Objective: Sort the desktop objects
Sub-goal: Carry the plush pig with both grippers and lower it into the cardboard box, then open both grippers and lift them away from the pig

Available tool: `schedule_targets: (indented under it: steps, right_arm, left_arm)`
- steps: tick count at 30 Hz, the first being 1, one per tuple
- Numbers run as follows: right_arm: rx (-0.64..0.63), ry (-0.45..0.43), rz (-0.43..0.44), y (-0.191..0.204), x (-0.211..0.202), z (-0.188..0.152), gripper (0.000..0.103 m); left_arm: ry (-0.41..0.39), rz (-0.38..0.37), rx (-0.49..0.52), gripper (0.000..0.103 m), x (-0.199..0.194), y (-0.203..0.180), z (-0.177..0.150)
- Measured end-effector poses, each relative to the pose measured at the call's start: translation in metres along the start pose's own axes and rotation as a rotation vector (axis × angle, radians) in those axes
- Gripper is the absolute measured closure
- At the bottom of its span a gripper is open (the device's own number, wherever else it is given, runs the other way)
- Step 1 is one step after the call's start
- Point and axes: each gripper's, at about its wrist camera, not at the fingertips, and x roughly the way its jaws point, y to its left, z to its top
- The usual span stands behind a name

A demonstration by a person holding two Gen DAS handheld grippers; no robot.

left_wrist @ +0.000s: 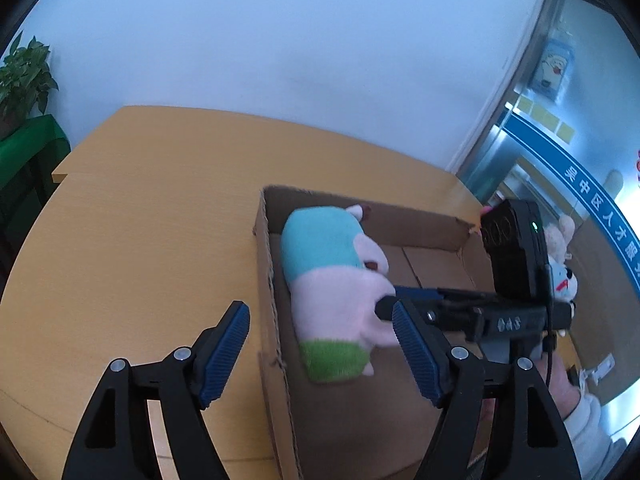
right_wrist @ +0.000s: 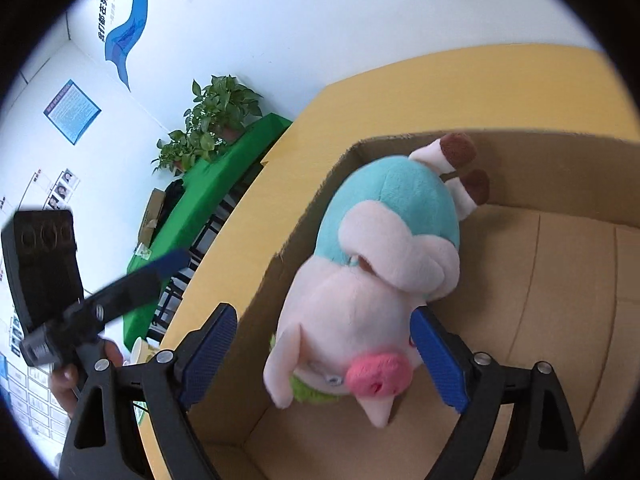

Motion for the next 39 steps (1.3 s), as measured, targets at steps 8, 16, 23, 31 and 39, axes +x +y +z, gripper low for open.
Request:
schedule_targets:
  steps: [8, 16, 23, 31, 39]
  right_arm:
    - [0.077, 0.068, 0.039, -0.016, 0.032, -0.001, 0.026]
    - [-0.044, 0.071, 0.006, -0.003, 0.042, 0.017, 0.031]
    - [0.033, 0.023, 0.028, -0.025, 0.033, 0.008, 0.02]
    - [-0.066, -0.06, -0.073, 0.0, -0.072, -0.005, 0.02]
    - [-0.076, 0.035, -0.453, -0.05, -0.196, -0.118, 0.02]
  left_arm:
    - [0.138, -0.024, 0.144, 0.03, 0.02, -0.042, -0.06]
    - [0.175, 0.04, 0.246, 0.03, 0.04, -0.066, -0.081]
    - [0.174, 0.059, 0.287, 0.03, 0.041, -0.07, -0.084]
    - [0.178, 0.045, 0.289, 0.03, 0.037, -0.062, -0.08]
    - [0.178, 0.027, 0.258, 0.03, 0.032, -0.06, -0.076]
